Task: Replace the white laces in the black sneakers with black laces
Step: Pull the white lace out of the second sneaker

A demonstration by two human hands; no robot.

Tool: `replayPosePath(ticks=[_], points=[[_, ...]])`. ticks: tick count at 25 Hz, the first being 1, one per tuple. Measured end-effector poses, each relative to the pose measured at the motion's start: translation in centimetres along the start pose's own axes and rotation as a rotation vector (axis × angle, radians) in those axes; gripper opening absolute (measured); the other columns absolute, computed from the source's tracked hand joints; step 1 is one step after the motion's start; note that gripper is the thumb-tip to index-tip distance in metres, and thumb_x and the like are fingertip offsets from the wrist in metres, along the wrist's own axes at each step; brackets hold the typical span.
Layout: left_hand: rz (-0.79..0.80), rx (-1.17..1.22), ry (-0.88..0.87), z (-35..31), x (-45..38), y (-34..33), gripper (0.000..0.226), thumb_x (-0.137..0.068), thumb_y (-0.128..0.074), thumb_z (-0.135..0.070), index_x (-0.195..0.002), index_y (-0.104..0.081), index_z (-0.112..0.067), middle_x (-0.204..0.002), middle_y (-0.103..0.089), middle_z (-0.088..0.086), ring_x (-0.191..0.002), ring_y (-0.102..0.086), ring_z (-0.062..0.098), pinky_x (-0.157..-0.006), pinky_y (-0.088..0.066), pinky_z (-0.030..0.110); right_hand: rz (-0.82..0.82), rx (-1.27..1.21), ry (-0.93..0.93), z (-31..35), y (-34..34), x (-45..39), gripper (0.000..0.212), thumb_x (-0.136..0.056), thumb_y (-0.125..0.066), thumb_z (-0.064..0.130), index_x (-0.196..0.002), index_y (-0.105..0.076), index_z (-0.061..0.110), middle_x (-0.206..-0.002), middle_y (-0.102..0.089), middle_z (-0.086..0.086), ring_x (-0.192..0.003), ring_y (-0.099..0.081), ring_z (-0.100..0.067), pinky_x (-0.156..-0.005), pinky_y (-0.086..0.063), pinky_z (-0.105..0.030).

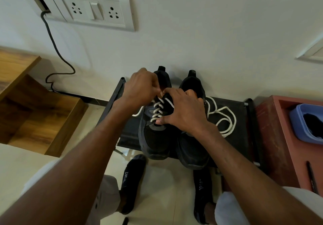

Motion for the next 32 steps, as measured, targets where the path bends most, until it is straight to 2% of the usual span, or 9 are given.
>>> replayPosePath(ticks=[6, 7, 10, 14, 17, 20, 24, 28, 32], points=[[-0.023, 1.206, 0.278, 1.8, 0.4, 4.7, 0.016, -0.103, -0.046, -0.007, -0.089, -0.050, -0.014, -0.071, -0.062, 0.005, -0.061, -0.066, 0.019, -0.067, -0.053, 0.032, 0.028, 0.028, 0.009, 0.2, -0.1, -0.1, 0.101, -0.068, -0.079, 0.076, -0.151, -0.035, 0.040, -0.153, -0.046, 0.007, -0.139, -0.040, -0.027, -0.110, -0.036, -0.054], [-0.005, 1.117, 0.356, 3.0, 0.4, 4.5, 0.014, -0.101, -0.049, -0.009, -0.088, -0.050, -0.013, -0.065, -0.052, 0.003, -0.052, -0.056, 0.017, -0.061, -0.050, 0.029, 0.035, 0.042, 0.011, 0.3, -0.1, -0.2, 0.101, -0.068, -0.078, 0.077, -0.151, -0.035, 0.040, -0.153, -0.046, 0.006, -0.139, -0.040, -0.027, -0.110, -0.036, -0.054], [0.132, 0.024, 0.347, 6.0, 0.5, 3.9, 0.017, -0.092, -0.061, -0.018, -0.079, -0.060, -0.006, -0.076, -0.063, 0.013, -0.062, -0.061, 0.025, -0.058, -0.052, 0.027, 0.051, 0.065, -0.007, 0.8, 0.0, -0.6, 0.087, -0.078, -0.073, 0.074, -0.151, -0.040, 0.039, -0.151, -0.046, 0.002, -0.139, -0.040, -0.028, -0.110, -0.036, -0.056], [0.489, -0.412, 0.341, 8.0, 1.9, -0.1, 0.012, -0.093, -0.068, -0.021, -0.086, -0.065, -0.012, -0.086, -0.066, 0.009, -0.085, -0.065, 0.027, -0.086, -0.057, 0.040, -0.122, -0.094, -0.037, 1.6, 1.6, -1.5, 0.038, -0.099, -0.065, 0.040, -0.135, -0.060, 0.032, -0.128, -0.061, 0.000, -0.119, -0.058, -0.025, -0.102, -0.046, -0.053], [0.338, -0.389, 0.247, 7.2, 0.5, 0.6, 0.032, -0.074, -0.074, -0.033, -0.102, -0.062, -0.023, -0.109, -0.063, 0.005, -0.102, -0.062, 0.033, -0.097, -0.052, 0.054, -0.148, -0.131, -0.011, 2.5, 1.3, -1.9, 0.024, -0.104, -0.058, 0.029, -0.125, -0.069, 0.025, -0.116, -0.069, 0.002, -0.104, -0.067, -0.020, -0.088, -0.052, -0.038], [0.380, -0.201, 0.063, 3.9, 0.6, -0.6, 0.072, -0.080, -0.086, -0.028, -0.143, -0.050, -0.034, -0.122, -0.050, -0.004, -0.118, -0.056, 0.028, -0.091, -0.046, 0.037, -0.093, -0.115, 0.005, 3.4, -0.3, -2.1, 0.019, -0.105, -0.059, 0.030, -0.114, -0.074, 0.021, -0.105, -0.070, 0.001, -0.092, -0.068, -0.019, -0.082, -0.056, -0.034], [0.436, -0.167, 0.050, 2.8, 1.4, -3.0, 0.074, -0.075, -0.091, -0.031, -0.136, -0.049, -0.032, -0.124, -0.062, 0.000, -0.103, -0.060, 0.022, -0.079, -0.051, 0.035, -0.228, -0.286, -0.060, 2.5, 0.6, -1.6, 0.010, -0.097, -0.071, 0.020, -0.101, -0.080, 0.021, -0.091, -0.076, 0.003, -0.079, -0.070, -0.013, -0.077, -0.061, -0.033], [0.352, -0.171, 0.086, 2.3, 1.4, -3.4, 0.066, -0.082, -0.081, -0.019, -0.137, -0.045, -0.023, -0.118, -0.062, 0.008, -0.100, -0.057, 0.027, -0.092, -0.055, 0.050, -0.394, -0.413, -0.220, 1.6, 1.6, 0.1, 0.011, -0.094, -0.070, 0.021, -0.092, -0.080, 0.024, -0.076, -0.070, 0.012, -0.062, -0.062, -0.003, -0.055, -0.048, -0.014], [0.340, -0.168, 0.098, 2.1, 1.2, -3.7, 0.060, -0.085, -0.075, -0.016, -0.136, -0.045, -0.018, -0.113, -0.059, 0.007, -0.096, -0.053, 0.027, -0.090, -0.054, 0.049, -0.358, -0.149, -0.080, 3.4, 1.5, -0.6, 0.019, -0.096, -0.069, 0.024, -0.114, -0.073, 0.020, -0.111, -0.060, -0.001, -0.095, -0.059, -0.019, -0.076, -0.052, -0.031]])
Point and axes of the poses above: each hand's wrist, its own x-axis away from the middle knuckle, its own y-axis out of the back of the hand, z = x × y, the point moved 9 cm from there along -x, towards the middle knuckle
